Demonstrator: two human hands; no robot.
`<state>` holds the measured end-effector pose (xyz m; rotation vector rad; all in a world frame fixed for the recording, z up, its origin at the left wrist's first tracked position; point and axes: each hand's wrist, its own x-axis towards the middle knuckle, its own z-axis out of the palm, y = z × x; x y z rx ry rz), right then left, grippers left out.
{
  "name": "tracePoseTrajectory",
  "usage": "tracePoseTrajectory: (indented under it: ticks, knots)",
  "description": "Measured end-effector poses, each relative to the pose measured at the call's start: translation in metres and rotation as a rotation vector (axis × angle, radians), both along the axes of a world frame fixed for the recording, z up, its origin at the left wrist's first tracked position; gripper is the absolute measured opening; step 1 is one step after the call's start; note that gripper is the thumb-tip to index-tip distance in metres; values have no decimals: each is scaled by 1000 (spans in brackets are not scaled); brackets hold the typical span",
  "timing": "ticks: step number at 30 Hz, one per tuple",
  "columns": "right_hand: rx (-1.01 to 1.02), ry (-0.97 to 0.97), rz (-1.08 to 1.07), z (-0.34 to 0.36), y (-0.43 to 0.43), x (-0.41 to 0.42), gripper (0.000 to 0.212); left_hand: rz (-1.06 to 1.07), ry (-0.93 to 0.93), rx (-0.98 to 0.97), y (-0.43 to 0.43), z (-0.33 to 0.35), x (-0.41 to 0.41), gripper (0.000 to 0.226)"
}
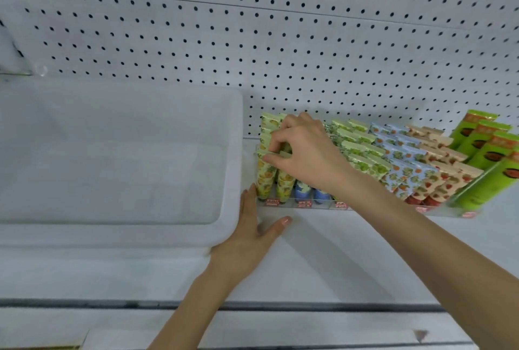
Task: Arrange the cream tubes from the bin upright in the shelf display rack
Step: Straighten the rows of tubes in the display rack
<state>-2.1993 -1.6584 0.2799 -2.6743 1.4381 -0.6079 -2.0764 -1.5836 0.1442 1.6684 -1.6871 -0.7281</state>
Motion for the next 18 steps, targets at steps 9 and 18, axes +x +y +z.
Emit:
tracePoseTrajectory:
  ticks: [9,18]
  knots:
    - [-31,15,-45,-2,4,3,19,-29,41,25,0,0,1,89]
    - [-28,-56,-60,13,5,-8,23,-57,47,62,1,-1,2,91]
